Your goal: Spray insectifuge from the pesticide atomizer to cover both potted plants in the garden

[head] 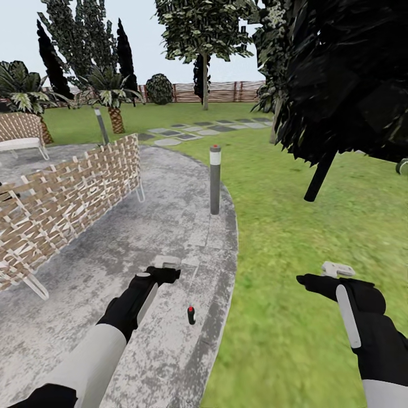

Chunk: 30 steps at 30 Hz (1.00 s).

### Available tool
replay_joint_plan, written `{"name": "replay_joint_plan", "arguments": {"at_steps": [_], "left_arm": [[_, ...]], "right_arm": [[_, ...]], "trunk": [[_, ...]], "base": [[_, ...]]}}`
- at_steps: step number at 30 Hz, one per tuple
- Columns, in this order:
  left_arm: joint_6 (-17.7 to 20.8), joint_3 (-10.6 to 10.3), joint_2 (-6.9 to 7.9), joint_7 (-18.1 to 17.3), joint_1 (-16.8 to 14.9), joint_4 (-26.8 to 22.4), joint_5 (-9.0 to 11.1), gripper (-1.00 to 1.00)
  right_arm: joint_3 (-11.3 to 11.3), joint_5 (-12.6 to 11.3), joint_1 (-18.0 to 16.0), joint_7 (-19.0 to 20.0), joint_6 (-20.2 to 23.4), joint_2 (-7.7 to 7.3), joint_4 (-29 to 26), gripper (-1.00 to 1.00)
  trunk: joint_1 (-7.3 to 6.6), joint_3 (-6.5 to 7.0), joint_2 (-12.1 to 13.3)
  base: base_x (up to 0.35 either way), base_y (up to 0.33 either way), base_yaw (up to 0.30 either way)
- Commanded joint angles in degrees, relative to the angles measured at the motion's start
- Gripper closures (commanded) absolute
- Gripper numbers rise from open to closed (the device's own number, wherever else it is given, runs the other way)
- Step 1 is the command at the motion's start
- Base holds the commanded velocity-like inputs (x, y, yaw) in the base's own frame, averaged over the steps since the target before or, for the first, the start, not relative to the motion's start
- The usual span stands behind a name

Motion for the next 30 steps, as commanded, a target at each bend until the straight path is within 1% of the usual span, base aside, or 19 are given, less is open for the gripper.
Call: {"name": "replay_joint_plan", "arguments": {"at_steps": [1, 9, 16, 30], "left_arm": [[0.3, -0.1, 0.01, 0.1, 0.0, -0.1, 0.0, -1.0], [0.3, 0.0, 0.01, 0.1, 0.0, -0.2, 0.0, -1.0], [0.3, -0.2, 0.01, 0.1, 0.0, -0.2, 0.0, -1.0], [0.3, 0.0, 0.01, 0.1, 0.0, -0.2, 0.1, -1.0]], "right_arm": [[-0.1, -0.2, 0.0, 0.0, 0.2, 0.0, 0.0, -1.0], [-0.1, -0.2, 0.0, -0.2, 0.2, 0.0, 0.0, -1.0], [-0.1, -0.2, 0.0, -0.2, 0.2, 0.03, 0.0, -1.0], [-0.1, -0.2, 0.1, 0.1, 0.2, 0.0, -0.1, -1.0]], "trunk": [[-0.01, -0.13, 0.0], [-0.01, -0.83, 0.0], [1.53, -2.58, -2.8], [4.6, -5.15, -8.4]], "base": [[0.0, -0.007, 0.0], [0.0, -0.001, 0.0], [0.0, 0.0, 0.0], [0.0, 0.0, 0.0]]}}
